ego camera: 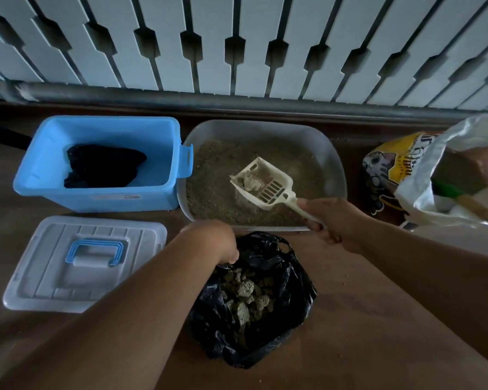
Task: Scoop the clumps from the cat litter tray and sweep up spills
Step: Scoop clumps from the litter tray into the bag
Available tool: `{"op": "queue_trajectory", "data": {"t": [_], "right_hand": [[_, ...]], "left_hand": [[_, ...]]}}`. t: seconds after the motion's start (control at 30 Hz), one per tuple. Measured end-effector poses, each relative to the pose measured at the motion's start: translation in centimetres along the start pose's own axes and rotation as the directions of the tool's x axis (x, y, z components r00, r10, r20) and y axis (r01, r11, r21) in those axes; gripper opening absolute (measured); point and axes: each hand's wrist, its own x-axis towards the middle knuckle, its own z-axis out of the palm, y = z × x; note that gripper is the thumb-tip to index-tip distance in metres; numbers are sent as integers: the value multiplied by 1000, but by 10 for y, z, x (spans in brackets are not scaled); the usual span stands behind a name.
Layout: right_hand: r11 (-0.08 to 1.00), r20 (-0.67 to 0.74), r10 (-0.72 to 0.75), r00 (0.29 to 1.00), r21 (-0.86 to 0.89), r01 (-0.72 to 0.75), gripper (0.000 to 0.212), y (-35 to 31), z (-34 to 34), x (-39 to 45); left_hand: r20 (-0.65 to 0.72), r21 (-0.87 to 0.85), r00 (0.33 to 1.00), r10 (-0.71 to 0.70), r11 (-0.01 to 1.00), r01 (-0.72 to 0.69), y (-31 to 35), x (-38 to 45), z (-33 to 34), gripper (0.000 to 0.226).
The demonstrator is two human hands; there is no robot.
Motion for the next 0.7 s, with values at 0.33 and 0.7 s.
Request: {"op": "queue_trajectory", "data": {"t": [0.33,0.7], "right_hand": [[1000,62,-4,998,-16,5,33,1,-3,-10],[991,147,-30,989,-122,48,35,-2,-14,-26]], "left_hand": [[-13,-120,998,-54,991,52,-17,5,16,57],[-59,-161,996,-62,986,52,-23,10,30,39]]}}
